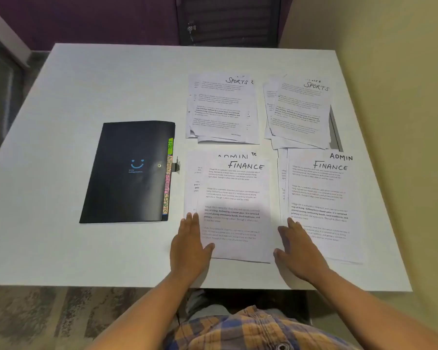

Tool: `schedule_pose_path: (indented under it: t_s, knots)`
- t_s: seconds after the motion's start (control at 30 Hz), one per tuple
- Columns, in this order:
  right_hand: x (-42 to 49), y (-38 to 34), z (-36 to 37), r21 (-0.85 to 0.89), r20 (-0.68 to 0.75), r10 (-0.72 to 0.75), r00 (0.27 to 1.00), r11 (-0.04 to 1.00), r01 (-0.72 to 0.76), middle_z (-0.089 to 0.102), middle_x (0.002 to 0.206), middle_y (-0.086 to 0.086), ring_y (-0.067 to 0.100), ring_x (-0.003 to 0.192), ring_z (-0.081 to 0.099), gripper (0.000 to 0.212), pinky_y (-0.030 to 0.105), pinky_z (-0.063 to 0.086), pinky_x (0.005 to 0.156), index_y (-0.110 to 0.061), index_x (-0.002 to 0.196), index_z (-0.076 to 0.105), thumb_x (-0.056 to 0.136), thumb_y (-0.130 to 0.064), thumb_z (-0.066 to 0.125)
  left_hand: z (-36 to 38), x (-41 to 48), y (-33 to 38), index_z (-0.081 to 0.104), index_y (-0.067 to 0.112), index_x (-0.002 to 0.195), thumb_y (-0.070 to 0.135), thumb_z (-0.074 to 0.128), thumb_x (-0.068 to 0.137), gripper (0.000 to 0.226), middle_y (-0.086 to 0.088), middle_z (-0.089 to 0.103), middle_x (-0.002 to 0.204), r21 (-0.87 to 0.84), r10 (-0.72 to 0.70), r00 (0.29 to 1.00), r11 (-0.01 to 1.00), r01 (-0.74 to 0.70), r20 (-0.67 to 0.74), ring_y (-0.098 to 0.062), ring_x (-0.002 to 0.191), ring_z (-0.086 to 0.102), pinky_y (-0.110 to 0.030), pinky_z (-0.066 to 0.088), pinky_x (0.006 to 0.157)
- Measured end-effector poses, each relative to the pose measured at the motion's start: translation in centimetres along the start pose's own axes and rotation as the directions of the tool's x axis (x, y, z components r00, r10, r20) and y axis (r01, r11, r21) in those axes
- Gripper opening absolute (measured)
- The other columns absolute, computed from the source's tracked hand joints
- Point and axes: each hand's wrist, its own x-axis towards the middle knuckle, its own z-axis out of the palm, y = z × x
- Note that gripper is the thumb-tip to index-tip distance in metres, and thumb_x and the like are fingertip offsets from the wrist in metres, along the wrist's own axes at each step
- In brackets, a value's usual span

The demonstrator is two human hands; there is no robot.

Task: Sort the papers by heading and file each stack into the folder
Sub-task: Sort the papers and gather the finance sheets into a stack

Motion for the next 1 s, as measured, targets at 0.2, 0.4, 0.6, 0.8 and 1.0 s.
schedule_pose_path:
  t_s: [0.2, 0.4, 0.6, 0.8, 1.0]
  knots:
    - [-0.7, -2.6, -0.5, 0.210, -0.223, 0.058, 0.973, 0.978, -0.011, 0.057, 0.138, -0.003, 0.017, 0.121, 0.057, 0.045, 0.027, 0.043, 0.098, -0.021, 0.135, 0.053, 0.091, -0.028, 0.064, -2.4, -1.1, 0.8, 0.033, 0.026, 0.148, 0.040, 0.059, 0.095, 0.061, 0.006, 0.040, 0.153, -0.413, -0.141, 0.990, 0.903, 0.120, -0.022, -0.018, 0.138, 0.041, -0.034, 0.038, 0.108]
    - [0.2, -4.3, -0.3, 0.342, -0.070, 0.326, 0.943, 0.896, -0.284, 0.064, 0.114, 0.003, 0.020, 0.098, 0.059, 0.041, 0.029, 0.045, 0.078, -0.014, 0.124, 0.058, 0.086, -0.030, 0.066, -4.2, 0.2, 0.0, 0.039, 0.018, 0.144, 0.029, 0.064, 0.093, 0.057, -0.002, 0.046, 0.149, -0.524, -0.169, 0.965, 0.814, 0.250, 0.199, -0.023, 0.131, 0.050, -0.034, 0.043, 0.103]
    - [0.0, -6.2, 0.5, 0.277, -0.020, 0.455, 0.890, 0.858, -0.432, 0.063, 0.113, 0.003, 0.024, 0.101, 0.059, 0.048, 0.029, 0.040, 0.075, -0.018, 0.120, 0.055, 0.078, -0.039, 0.066, -4.9, 0.6, -2.0, 0.039, 0.017, 0.145, 0.030, 0.066, 0.091, 0.061, 0.000, 0.048, 0.146, -0.533, -0.175, 0.930, 0.779, 0.331, 0.323, -0.022, 0.129, 0.049, -0.036, 0.042, 0.106]
    - [0.1, -7.1, 0.7, 0.351, -0.035, 0.535, 0.844, 0.798, -0.490, 0.062, 0.090, -0.003, 0.019, 0.083, 0.056, 0.027, 0.026, 0.041, 0.070, -0.017, 0.100, 0.062, 0.077, -0.024, 0.074, -5.5, 1.1, -2.8, 0.034, 0.019, 0.148, 0.028, 0.067, 0.091, 0.066, 0.001, 0.043, 0.150, -0.525, -0.085, 0.906, 0.791, 0.315, 0.415, -0.021, 0.134, 0.045, -0.035, 0.040, 0.106]
    - [-0.3, -7.6, 0.8, 0.609, -0.063, 0.515, 0.855, 0.699, -0.376, 0.068, 0.076, 0.000, 0.020, 0.067, 0.063, 0.011, 0.026, 0.050, 0.064, -0.017, 0.081, 0.065, 0.082, -0.014, 0.076, -6.5, 1.1, -3.4, 0.041, 0.018, 0.144, 0.032, 0.065, 0.092, 0.059, 0.000, 0.049, 0.146, -0.517, -0.080, 0.927, 0.811, 0.274, 0.367, -0.020, 0.130, 0.050, -0.033, 0.042, 0.102]
